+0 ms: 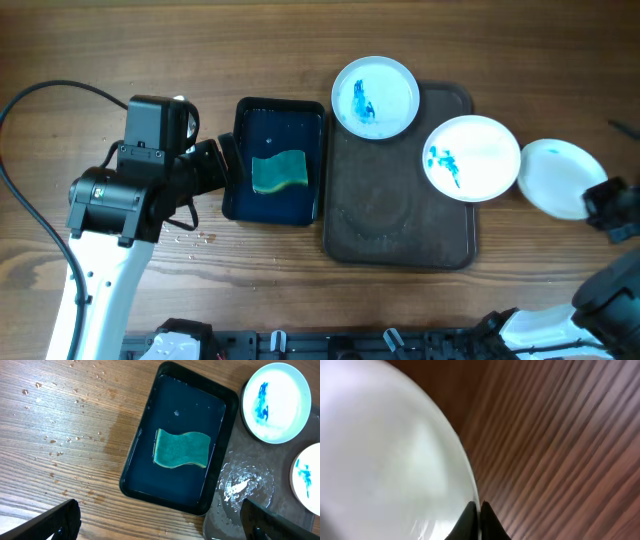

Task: Clean dirty plates on tray and stack at the side
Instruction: 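Grip the right blue-stained plate rim with right gripper, pull it to tray center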

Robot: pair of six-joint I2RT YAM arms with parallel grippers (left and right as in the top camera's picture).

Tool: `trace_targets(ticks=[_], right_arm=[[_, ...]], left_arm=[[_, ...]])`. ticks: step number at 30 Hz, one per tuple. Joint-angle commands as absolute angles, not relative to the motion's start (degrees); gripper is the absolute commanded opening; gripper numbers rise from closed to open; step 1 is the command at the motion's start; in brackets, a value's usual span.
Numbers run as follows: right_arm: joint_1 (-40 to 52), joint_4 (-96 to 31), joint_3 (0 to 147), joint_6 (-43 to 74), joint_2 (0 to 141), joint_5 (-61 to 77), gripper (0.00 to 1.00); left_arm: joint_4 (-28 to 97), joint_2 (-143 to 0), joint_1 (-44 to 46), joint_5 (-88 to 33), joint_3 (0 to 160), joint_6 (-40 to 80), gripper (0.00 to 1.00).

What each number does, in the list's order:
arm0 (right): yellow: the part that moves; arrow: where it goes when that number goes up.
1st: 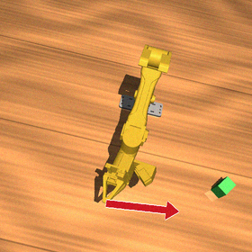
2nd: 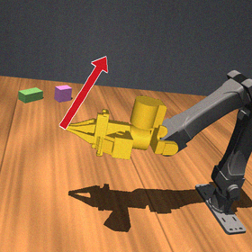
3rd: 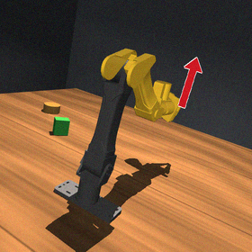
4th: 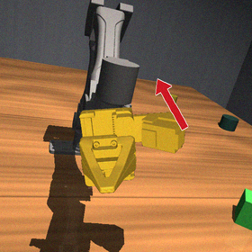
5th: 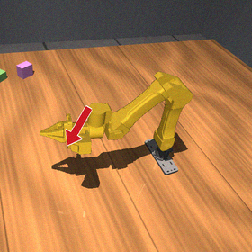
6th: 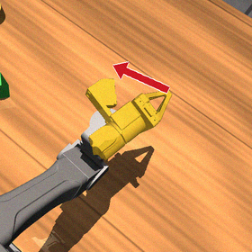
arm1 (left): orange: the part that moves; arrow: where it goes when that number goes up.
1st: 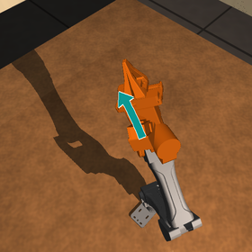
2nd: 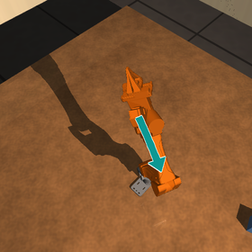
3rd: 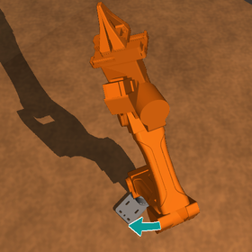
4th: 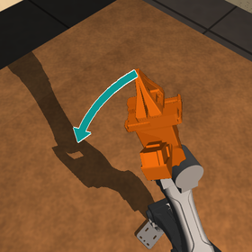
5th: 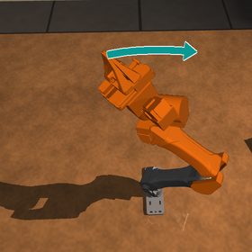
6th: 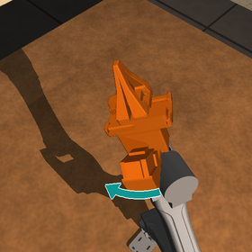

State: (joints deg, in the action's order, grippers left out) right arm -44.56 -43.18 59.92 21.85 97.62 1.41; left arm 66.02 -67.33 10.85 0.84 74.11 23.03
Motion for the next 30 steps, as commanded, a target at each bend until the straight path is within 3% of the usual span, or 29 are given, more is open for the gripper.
trace_targets(ticks=[1,2,3,9,10,11,14,18,21,23,25,26,27,30], right_arm=[[-38.7,-43.5,58.7,21.1,97.9,-0.4,0.13],[-37.1,-44.0,58.8,21.2,97.4,-1.1,0.33],[-35.6,-44.0,58.8,21.1,96.6,-1.4,0.40],[-25.3,-42.9,58.9,15.8,85.9,2.8,0.56],[-22.3,-41.9,58.9,12.9,84.2,2.1,0.68],[-21.5,-40.9,58.9,11.8,84.2,1.5,0.73],[-20.4,-34.3,58.4,9.5,86.1,0.5,0.79],[-20.4,-28.0,58.4,4.6,93.6,8.2,0.79],[-20.4,-27.0,58.4,4.5,99.3,12.2,0.74],[-20.4,-27.1,58.4,4.4,102.1,15.1,0.64],[-20.4,-28.0,58.5,5.2,102.9,15.5,0.23],[-20.4,-29.1,58.8,5.8,102.2,15.4,0.09],[-20.4,-30.2,59.2,6.6,101.4,14.7,0.04],[-20.4,-33.4,60.4,9.7,96.6,14.7,0.04]], left_arm=[[65.9,-67.3,10.6,1.6,74.9,23.4,1.00],[65.9,-67.3,10.6,1.6,74.9,23.4,1.00],[65.9,-67.3,10.6,1.6,74.9,23.4,1.00],[65.9,-67.3,10.6,1.6,74.9,23.4,1.00],[65.9,-67.3,10.6,1.6,74.9,23.4,1.00],[65.9,-67.3,10.6,1.6,74.9,23.4,1.00],[65.9,-67.3,10.6,1.6,74.9,23.4,1.00],[65.9,-67.3,10.6,1.6,74.9,23.4,1.00],[65.9,-67.3,10.6,1.6,74.9,23.4,1.00],[65.9,-67.3,10.6,1.6,74.9,23.4,1.00],[65.9,-67.3,10.6,1.6,74.9,23.4,1.00],[65.9,-67.3,10.6,1.6,74.9,23.4,1.00],[65.9,-67.3,10.6,1.6,74.9,23.4,1.00],[65.9,-67.3,10.6,1.6,74.9,23.4,1.00]])
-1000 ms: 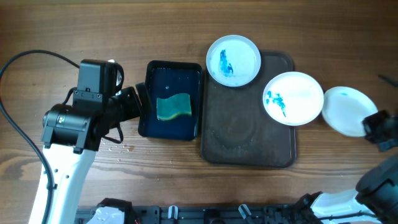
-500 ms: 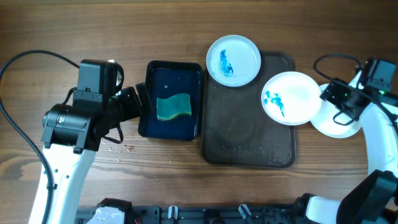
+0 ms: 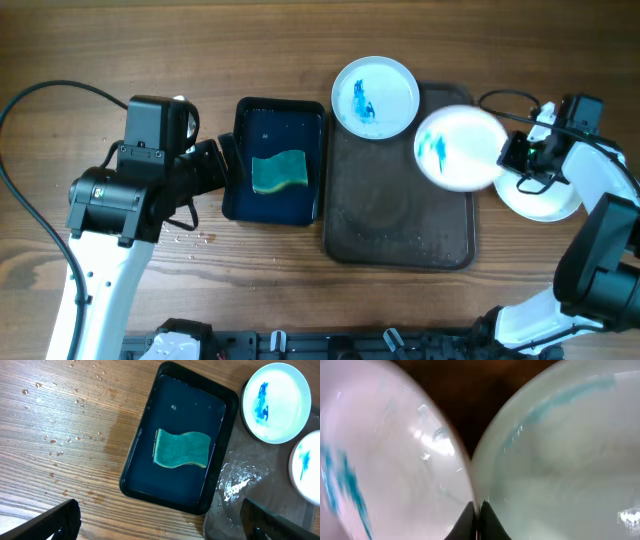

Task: Clean dirty plates on tray and stack at the side
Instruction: 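Grip the right blue-stained plate rim with right gripper, pull it to tray center, then reach left gripper into black tray and grasp the green sponge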

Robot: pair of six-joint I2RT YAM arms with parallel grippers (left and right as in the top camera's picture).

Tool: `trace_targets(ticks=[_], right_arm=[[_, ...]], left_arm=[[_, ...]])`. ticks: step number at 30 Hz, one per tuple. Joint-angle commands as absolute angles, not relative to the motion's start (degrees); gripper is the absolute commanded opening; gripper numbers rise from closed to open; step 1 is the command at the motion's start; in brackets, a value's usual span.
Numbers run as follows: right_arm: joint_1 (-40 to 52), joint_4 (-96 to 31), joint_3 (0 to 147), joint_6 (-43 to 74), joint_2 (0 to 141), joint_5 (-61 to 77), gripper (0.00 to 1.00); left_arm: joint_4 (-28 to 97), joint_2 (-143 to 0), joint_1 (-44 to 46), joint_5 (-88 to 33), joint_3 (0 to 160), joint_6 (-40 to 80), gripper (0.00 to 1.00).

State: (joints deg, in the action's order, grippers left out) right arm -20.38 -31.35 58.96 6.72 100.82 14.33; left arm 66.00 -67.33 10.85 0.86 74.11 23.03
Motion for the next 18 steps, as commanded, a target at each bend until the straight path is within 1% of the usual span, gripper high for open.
trace_targets(ticks=[1,5,8,10,12,15,18], right_arm=[[-20.4,-35.0,60.7,11.1,93.6,14.8,0.04],[-17.1,-41.8,60.7,11.1,84.5,14.9,0.04],[-10.4,-47.0,60.2,11.1,82.1,12.4,0.04],[-5.4,-47.4,58.1,11.3,82.4,7.8,0.04],[-0.8,-45.1,54.2,14.6,83.5,2.1,0.04],[2.7,-38.0,48.8,15.6,85.9,1.7,0.04],[3.7,-30.2,45.4,15.4,88.4,1.7,0.04]], left_arm=[[65.9,-67.3,10.6,1.6,74.9,23.4,1.00],[65.9,-67.3,10.6,1.6,74.9,23.4,1.00],[65.9,-67.3,10.6,1.6,74.9,23.4,1.00],[65.9,-67.3,10.6,1.6,74.9,23.4,1.00],[65.9,-67.3,10.6,1.6,74.9,23.4,1.00],[65.5,-67.3,10.6,1.5,74.9,23.4,1.00],[60.8,-67.3,10.6,-0.5,74.9,23.4,1.00]])
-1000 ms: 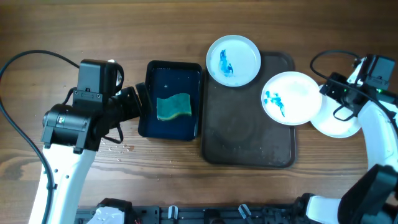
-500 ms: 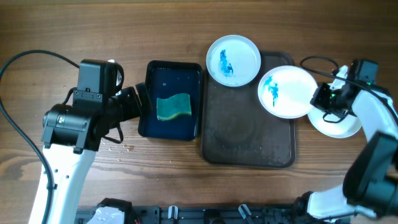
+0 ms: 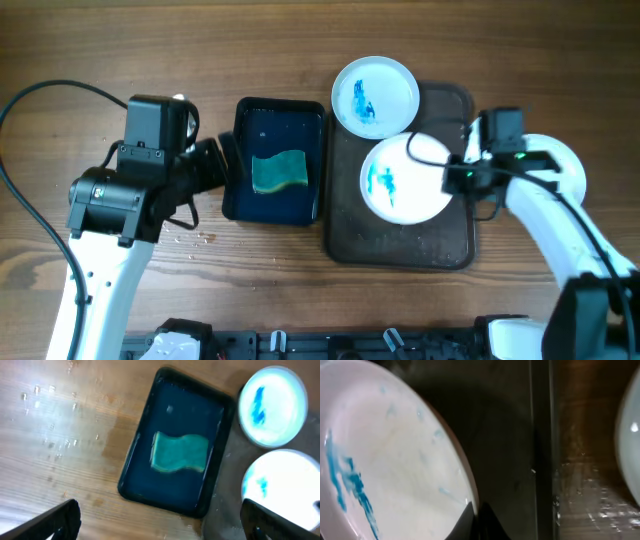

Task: Clean dirty plates on tray and stack at the side
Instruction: 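Reach left gripper into black tray and grasp the green sponge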

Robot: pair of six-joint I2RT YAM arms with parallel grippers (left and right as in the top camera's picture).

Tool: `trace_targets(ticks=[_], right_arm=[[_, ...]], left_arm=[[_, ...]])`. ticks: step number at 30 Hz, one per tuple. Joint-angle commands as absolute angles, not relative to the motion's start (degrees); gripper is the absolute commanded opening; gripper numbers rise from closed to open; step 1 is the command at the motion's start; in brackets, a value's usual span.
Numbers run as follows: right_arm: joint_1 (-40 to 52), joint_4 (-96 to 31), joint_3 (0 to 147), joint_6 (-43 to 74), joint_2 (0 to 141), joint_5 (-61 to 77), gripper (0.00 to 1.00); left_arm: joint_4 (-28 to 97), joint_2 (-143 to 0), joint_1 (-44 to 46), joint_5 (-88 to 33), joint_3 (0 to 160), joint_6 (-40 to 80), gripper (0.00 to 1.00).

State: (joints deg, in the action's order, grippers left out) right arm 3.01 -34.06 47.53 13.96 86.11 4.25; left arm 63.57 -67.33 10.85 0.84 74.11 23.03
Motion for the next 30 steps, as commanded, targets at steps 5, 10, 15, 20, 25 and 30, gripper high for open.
trace_targets(ticks=[5,10,15,20,25,30], right_arm=[[3.7,-28.8,47.2,12.0,87.5,1.9,0.30],[3.7,-34.1,49.4,12.0,81.3,2.6,0.34],[3.7,-36.1,49.4,12.1,77.3,6.5,0.35],[3.7,-38.1,49.4,12.2,77.4,9.1,0.35],[3.7,-38.3,49.3,12.2,77.5,9.1,0.34],[3.7,-38.9,49.3,12.2,77.5,9.1,0.34]], left_arm=[[60.3,-69.8,11.4,-6.0,74.9,23.4,1.00],[61.5,-79.0,17.1,-5.9,73.9,23.5,0.85],[59.1,-91.9,20.7,-4.5,72.7,31.1,0.72],[53.7,-105.4,22.1,-4.4,72.7,33.9,0.64],[48.7,-114.9,22.0,-4.2,72.7,33.5,0.45],[50.4,-112.8,21.8,-4.2,72.9,33.5,0.04]])
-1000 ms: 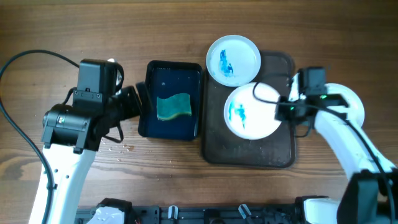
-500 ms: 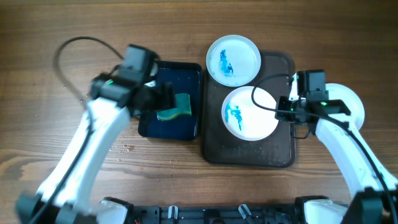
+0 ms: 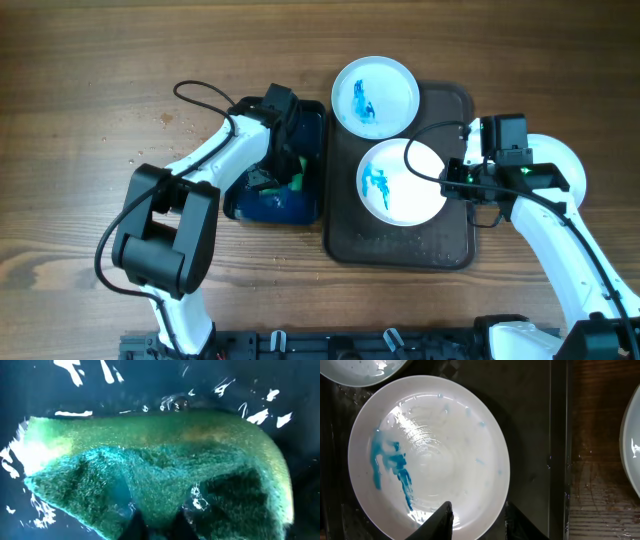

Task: Clean dirty plates on tray and stack at the side
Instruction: 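Reach left gripper into black tray and grasp the green sponge, then scrub the plate with the sponge while right gripper holds the rim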

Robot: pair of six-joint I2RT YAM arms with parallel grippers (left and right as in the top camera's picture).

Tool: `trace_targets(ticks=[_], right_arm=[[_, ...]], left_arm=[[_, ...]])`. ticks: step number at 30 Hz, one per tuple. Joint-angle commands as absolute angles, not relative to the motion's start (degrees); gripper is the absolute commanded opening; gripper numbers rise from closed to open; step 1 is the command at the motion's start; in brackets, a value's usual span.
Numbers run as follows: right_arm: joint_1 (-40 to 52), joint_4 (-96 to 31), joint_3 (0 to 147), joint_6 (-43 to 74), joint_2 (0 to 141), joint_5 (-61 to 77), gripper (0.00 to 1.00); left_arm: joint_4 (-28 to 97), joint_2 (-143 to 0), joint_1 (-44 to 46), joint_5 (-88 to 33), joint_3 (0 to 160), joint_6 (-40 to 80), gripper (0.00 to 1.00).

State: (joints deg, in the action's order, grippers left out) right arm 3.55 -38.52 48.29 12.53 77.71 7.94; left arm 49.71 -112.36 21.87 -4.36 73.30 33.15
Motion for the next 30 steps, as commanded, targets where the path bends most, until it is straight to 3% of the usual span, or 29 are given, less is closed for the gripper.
trace_targets(ticks=[1,3,4,7,9,11,14,16,17,18,19,30], right_arm=[[3.7,-39.1,49.3,12.2,77.5,9.1,0.34],[3.7,-39.1,49.3,12.2,77.5,9.1,0.34],[3.7,-39.1,49.3,12.2,77.5,9.0,0.34],[3.7,-39.1,49.3,12.2,77.5,9.1,0.34],[3.7,-39.3,49.2,12.2,77.5,9.1,0.34],[3.7,-39.3,49.2,12.2,77.5,9.1,0.34],[3.7,-39.9,49.1,14.2,77.5,9.0,0.35],[3.7,-40.5,49.0,15.9,77.5,9.0,0.37],[3.7,-40.5,48.6,16.8,77.5,8.7,0.37],[3.7,-40.1,48.1,17.1,77.5,8.3,0.38],[3.7,-39.7,47.6,17.4,77.5,7.2,0.38],[3.7,-29.1,45.1,18.0,87.7,3.4,0.43]], left_arm=[[50.8,-111.7,21.8,-4.2,72.9,33.5,0.04],[51.9,-108.7,21.7,-4.2,73.1,33.5,0.10],[52.1,-107.1,21.7,-4.2,73.2,33.4,0.29],[52.1,-104.0,21.7,-3.3,73.2,31.8,0.63],[52.1,-104.1,21.8,-0.3,73.1,31.8,0.72],[50.5,-105.3,22.1,2.1,72.3,31.8,0.73],[45.0,-107.3,22.9,2.3,68.7,31.8,0.69],[41.0,-108.9,23.0,2.3,65.9,31.8,0.56],[39.4,-109.6,23.0,2.3,64.8,31.8,0.43],[38.5,-110.2,23.0,2.3,64.2,31.7,0.20],[38.5,-110.3,23.0,2.5,64.2,31.7,0.05],[55.5,-102.2,23.0,3.5,80.8,27.3,0.04]])
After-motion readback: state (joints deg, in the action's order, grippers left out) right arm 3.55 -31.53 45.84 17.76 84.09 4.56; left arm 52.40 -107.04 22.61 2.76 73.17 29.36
